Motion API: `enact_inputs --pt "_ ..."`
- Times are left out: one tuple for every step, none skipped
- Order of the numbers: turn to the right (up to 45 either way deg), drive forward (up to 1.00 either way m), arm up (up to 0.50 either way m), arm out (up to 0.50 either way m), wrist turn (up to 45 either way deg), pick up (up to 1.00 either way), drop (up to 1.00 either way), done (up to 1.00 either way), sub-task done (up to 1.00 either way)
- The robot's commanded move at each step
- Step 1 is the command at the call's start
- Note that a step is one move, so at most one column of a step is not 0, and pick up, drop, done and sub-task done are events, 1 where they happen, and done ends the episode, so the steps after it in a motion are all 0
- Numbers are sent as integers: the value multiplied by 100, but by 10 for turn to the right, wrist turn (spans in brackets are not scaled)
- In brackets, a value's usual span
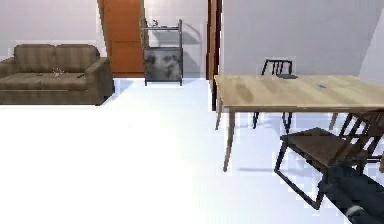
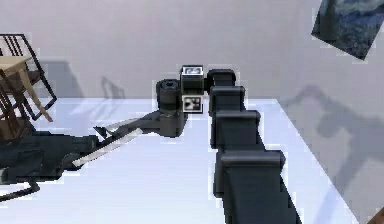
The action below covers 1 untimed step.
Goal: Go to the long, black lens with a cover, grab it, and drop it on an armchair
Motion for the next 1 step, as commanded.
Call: enact_inputs --pt "-30 0 0 0 0 0 0 0 0"
